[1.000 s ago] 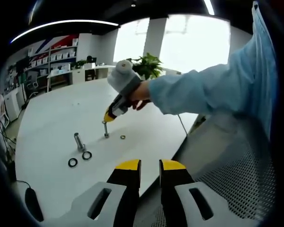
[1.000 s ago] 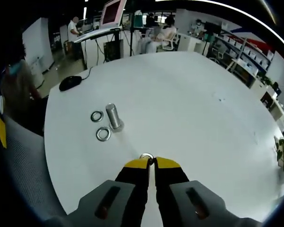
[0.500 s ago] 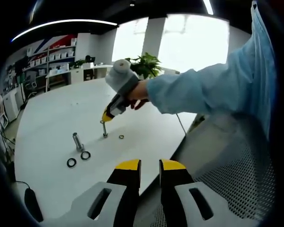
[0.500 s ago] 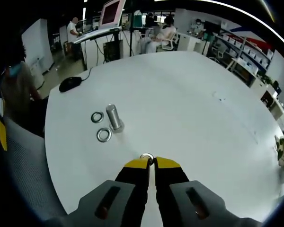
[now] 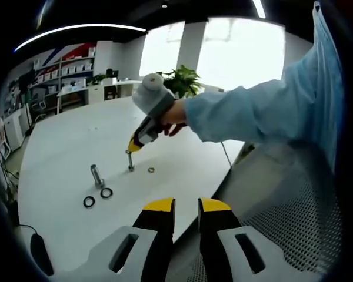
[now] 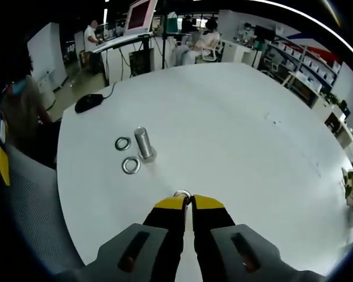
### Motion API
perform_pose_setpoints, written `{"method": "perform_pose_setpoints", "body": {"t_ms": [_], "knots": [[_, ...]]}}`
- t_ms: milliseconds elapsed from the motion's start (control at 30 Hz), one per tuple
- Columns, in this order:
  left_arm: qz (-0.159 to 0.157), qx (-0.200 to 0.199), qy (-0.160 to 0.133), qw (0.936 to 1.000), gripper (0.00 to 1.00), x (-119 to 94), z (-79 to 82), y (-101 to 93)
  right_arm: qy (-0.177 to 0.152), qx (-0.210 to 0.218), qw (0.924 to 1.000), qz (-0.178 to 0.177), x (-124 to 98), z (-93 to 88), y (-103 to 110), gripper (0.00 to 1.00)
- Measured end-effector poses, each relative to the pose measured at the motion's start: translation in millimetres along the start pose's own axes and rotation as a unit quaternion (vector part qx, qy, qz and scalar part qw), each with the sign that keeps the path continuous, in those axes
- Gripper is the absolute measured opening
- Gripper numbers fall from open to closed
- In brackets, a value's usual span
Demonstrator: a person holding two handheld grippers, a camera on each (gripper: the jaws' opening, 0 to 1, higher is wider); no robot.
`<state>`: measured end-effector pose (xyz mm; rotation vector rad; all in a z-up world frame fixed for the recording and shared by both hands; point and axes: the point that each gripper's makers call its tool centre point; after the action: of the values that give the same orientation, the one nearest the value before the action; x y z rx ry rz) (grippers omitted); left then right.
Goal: Place the washer onto the threaded stud by aligning its center hole with the stud, sliding it down to the base, and recovering from edge contact or off-axis alignment until the washer reaches the visible bottom stop.
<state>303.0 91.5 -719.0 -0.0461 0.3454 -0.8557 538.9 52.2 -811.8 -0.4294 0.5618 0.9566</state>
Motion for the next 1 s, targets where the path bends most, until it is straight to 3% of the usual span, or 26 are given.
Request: {"method": "perform_pose_setpoints", "body": {"t_ms": [1000], "knots": [[0.005,-0.001,0.0,1.0,0.13,0.0,-0.1,1.7,-0.004,0.003,1.0,-0.004,-3.5,1.4,-2.3,0.08]]}}
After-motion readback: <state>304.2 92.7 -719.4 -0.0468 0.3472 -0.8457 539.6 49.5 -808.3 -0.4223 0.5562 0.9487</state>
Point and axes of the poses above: the point that each gripper's makers call its tool centre point, and the gripper's own axes: x roughly forward along the fingers, y roughly to its left, z roughly out of its top, and after that the axes turned 13 degrees about -y, right-handed
